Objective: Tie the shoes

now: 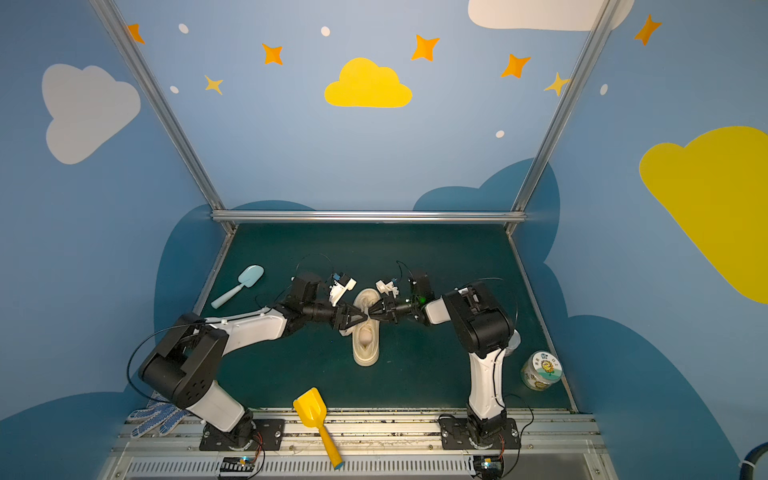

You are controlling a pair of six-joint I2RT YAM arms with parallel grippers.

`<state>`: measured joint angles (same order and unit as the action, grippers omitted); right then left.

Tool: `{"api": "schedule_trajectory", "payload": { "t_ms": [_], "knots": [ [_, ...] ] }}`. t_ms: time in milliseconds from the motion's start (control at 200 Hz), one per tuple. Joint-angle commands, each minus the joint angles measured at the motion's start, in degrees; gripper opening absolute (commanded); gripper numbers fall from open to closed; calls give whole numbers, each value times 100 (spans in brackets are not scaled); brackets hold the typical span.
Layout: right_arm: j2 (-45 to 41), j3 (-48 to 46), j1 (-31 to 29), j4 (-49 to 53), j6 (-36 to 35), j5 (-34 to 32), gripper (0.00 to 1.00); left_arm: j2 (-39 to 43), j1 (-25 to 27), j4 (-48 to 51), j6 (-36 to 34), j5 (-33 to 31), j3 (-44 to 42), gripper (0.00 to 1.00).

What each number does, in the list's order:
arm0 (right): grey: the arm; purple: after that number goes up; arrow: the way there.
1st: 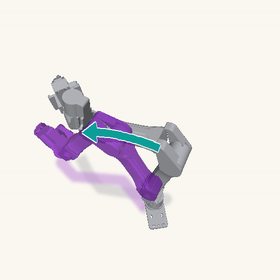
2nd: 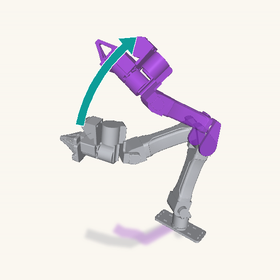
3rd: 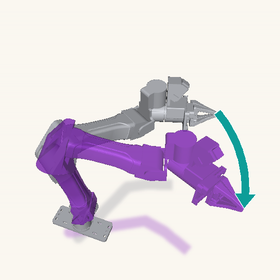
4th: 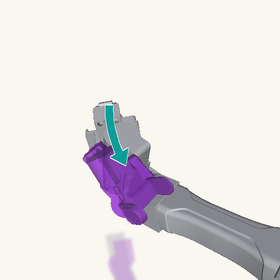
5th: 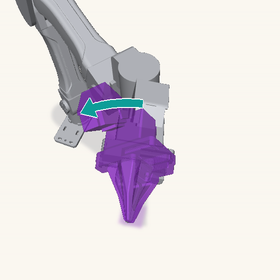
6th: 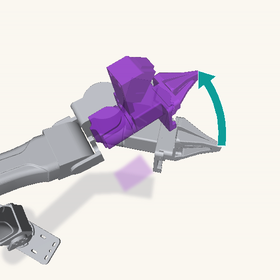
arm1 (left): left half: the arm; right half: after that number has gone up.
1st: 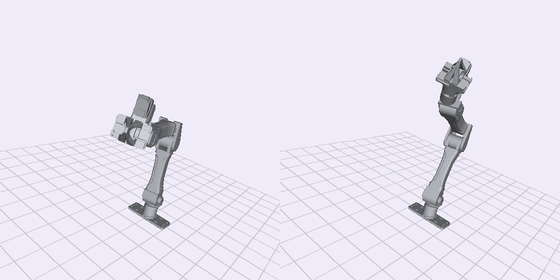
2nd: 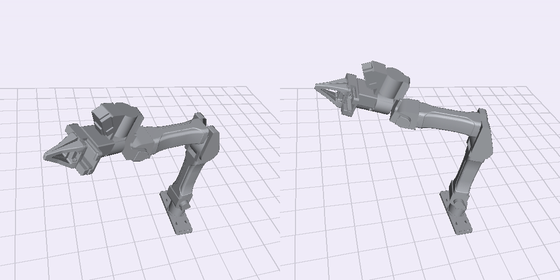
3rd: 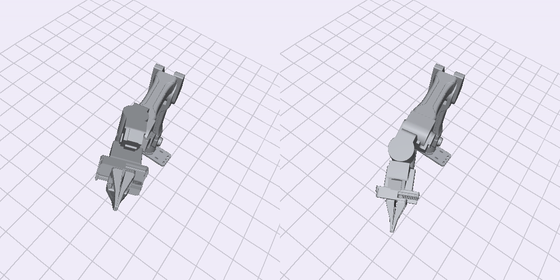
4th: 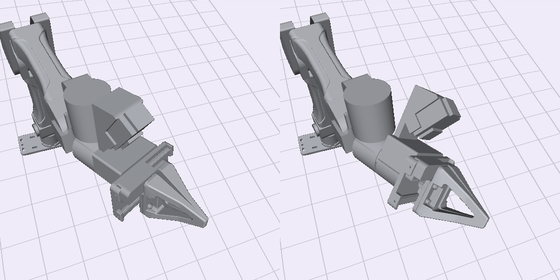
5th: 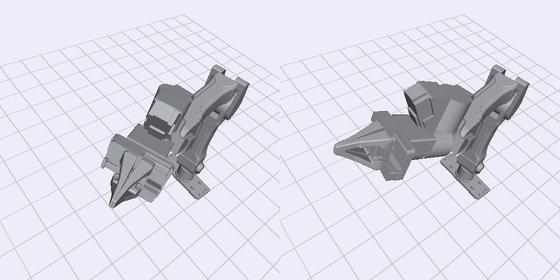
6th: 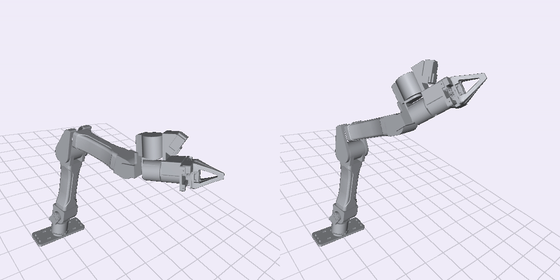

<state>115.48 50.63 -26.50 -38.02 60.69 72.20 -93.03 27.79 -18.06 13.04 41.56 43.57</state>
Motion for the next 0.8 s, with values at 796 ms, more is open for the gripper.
{"api": "schedule_trajectory", "payload": {
  "t_ms": [796],
  "knots": [
    [1, 81, -89, -92, 84, 136, 21, -354, -87, -478, 731, 564, 69, 55]
  ]
}}
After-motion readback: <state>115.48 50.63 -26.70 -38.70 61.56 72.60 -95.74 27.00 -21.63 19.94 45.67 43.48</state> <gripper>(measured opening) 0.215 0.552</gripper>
